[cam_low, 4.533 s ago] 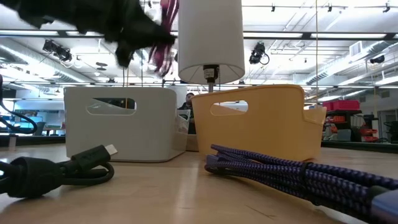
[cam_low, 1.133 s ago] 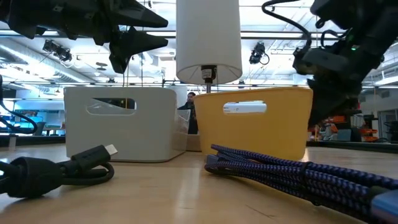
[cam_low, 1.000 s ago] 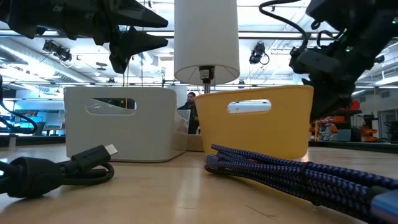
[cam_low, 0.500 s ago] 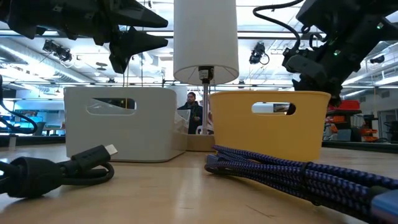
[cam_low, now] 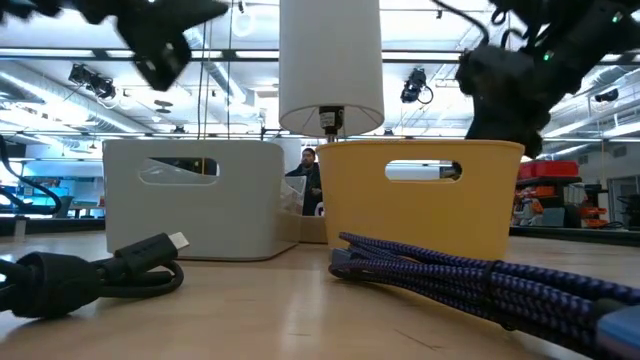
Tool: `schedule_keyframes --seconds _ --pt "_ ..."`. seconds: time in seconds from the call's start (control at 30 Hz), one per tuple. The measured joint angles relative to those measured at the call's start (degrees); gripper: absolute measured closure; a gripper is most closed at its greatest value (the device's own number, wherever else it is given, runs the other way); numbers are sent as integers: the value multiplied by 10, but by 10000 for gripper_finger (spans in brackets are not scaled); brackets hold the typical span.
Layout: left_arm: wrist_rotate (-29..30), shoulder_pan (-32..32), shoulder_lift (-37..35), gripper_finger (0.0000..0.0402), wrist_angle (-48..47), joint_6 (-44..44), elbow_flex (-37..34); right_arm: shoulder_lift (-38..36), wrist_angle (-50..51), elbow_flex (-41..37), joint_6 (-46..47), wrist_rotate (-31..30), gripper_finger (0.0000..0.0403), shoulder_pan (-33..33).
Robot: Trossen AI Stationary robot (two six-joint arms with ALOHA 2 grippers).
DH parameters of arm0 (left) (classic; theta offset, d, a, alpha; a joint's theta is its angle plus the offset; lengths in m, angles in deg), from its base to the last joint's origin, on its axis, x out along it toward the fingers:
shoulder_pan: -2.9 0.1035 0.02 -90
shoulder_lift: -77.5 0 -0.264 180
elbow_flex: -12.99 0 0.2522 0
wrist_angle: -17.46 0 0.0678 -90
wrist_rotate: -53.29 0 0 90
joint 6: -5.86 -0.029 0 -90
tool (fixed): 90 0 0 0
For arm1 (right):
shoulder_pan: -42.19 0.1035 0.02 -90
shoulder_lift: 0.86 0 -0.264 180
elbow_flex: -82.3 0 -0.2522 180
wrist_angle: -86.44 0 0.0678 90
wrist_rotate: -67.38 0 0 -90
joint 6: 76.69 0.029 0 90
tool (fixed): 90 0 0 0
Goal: Pick & Place USB Port
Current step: Put the black charger cable into the yellow bin
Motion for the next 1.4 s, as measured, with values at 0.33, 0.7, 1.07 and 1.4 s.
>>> schedule_keyframes --seconds 0.33,0.7,1.07,1.4 --pt "14 -45 54 236 -215 195 104 -81 0 0 -22 -5 355 17" --pt "-148 -39 171 236 -377 290 231 -89 4 0 -30 -11 355 17" --pt "-191 -35 234 236 -538 329 330 -89 4 0 -38 -16 355 18" --pt "-258 -26 273 236 -505 365 333 -88 4 0 -38 -16 355 18"
